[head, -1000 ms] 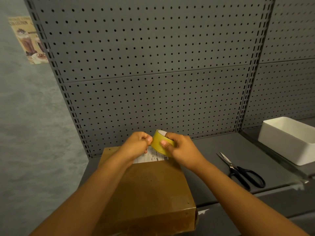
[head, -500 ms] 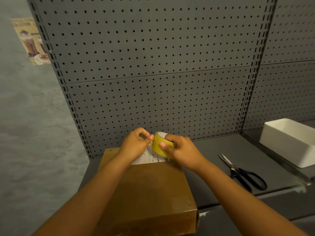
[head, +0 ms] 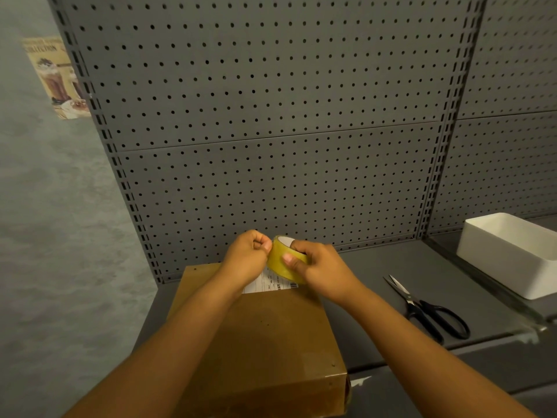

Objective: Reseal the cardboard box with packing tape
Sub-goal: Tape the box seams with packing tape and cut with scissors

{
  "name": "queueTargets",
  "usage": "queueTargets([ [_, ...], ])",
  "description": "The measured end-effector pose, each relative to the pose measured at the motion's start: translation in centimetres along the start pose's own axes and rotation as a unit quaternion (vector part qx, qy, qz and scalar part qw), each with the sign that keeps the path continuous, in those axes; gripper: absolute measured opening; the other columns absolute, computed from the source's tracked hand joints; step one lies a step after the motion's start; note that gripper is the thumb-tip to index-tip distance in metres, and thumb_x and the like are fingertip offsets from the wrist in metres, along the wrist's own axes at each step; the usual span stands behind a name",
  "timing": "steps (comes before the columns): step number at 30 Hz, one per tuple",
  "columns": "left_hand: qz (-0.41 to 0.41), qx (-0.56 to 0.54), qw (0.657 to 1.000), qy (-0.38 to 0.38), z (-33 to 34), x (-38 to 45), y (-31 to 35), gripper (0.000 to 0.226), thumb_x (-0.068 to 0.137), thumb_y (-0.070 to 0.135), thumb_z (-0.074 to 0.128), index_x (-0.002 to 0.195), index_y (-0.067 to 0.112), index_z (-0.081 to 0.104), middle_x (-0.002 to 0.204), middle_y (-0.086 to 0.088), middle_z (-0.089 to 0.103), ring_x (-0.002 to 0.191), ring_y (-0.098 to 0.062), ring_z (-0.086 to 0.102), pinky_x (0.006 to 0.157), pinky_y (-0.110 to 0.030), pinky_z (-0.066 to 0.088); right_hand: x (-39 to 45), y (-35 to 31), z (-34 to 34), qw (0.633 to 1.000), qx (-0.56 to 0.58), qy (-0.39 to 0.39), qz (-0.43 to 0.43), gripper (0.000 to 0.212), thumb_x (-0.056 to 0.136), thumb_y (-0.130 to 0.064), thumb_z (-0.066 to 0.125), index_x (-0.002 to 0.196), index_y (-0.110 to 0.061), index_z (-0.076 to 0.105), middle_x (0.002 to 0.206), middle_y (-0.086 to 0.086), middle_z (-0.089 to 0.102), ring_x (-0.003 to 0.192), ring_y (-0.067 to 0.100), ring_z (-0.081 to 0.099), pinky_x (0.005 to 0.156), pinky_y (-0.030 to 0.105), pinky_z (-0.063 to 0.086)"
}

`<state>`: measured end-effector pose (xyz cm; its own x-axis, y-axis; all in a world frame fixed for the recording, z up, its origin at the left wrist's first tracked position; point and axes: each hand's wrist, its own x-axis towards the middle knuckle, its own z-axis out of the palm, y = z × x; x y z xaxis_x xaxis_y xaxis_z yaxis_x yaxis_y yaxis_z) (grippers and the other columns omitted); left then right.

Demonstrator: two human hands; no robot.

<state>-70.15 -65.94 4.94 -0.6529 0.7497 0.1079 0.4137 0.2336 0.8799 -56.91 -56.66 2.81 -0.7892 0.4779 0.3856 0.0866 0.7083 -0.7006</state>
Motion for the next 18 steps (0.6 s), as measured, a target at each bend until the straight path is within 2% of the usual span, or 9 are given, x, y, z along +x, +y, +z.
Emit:
queueTargets([
  [4, 0.043, -0.005, 0.999, 0.016, 0.0, -0.6, 0.2, 0.019, 0.096, 0.009, 0.047, 0.083, 0.019, 0.056, 0.083, -0.001, 0.057, 0.077, -0.016, 0.054, 0.074, -0.03, 0.047, 0.5, -0.2, -0.4, 1.0, 0.005, 0.014, 0.023, 0.032, 0.096, -0.027, 0.055, 0.065, -0.024, 0.047, 0.059, -0.007, 0.046, 0.053, 0.008, 0.04, 0.051, 0.023, 0.03],
  [7, 0.072, -0.007, 0.997, 0.023, -0.4, -0.9, 0.5, 0.019, 0.096, 0.01, 0.048, 0.082, 0.019, 0.056, 0.082, 0.001, 0.057, 0.079, -0.015, 0.056, 0.079, -0.034, 0.05, 0.9, -0.5, -0.5, 0.999, -0.01, 0.016, 0.032, 0.036, 0.096, -0.027, 0.054, 0.062, -0.023, 0.043, 0.056, -0.007, 0.043, 0.051, 0.007, 0.038, 0.049, 0.022, 0.028],
  [12, 0.099, -0.014, 0.995, 0.026, -0.6, -1.2, 0.7, 0.018, 0.097, 0.009, 0.048, 0.083, 0.019, 0.055, 0.081, 0.002, 0.056, 0.076, -0.011, 0.053, 0.076, -0.028, 0.048, 1.3, -0.6, -0.3, 0.999, -0.022, 0.026, 0.037, 0.029, 0.097, -0.031, 0.052, 0.072, -0.017, 0.052, 0.06, -0.005, 0.048, 0.054, 0.009, 0.043, 0.049, 0.02, 0.031],
  [18, 0.089, -0.039, 0.995, 0.022, -1.1, -1.3, 1.5, 0.016, 0.096, 0.009, 0.049, 0.085, 0.017, 0.057, 0.081, -0.002, 0.058, 0.073, -0.012, 0.053, 0.074, -0.028, 0.048, 2.0, -0.8, 0.2, 0.996, -0.065, 0.037, 0.04, 0.029, 0.098, -0.036, 0.048, 0.077, -0.016, 0.052, 0.065, 0.001, 0.054, 0.058, 0.017, 0.049, 0.054, 0.03, 0.038],
])
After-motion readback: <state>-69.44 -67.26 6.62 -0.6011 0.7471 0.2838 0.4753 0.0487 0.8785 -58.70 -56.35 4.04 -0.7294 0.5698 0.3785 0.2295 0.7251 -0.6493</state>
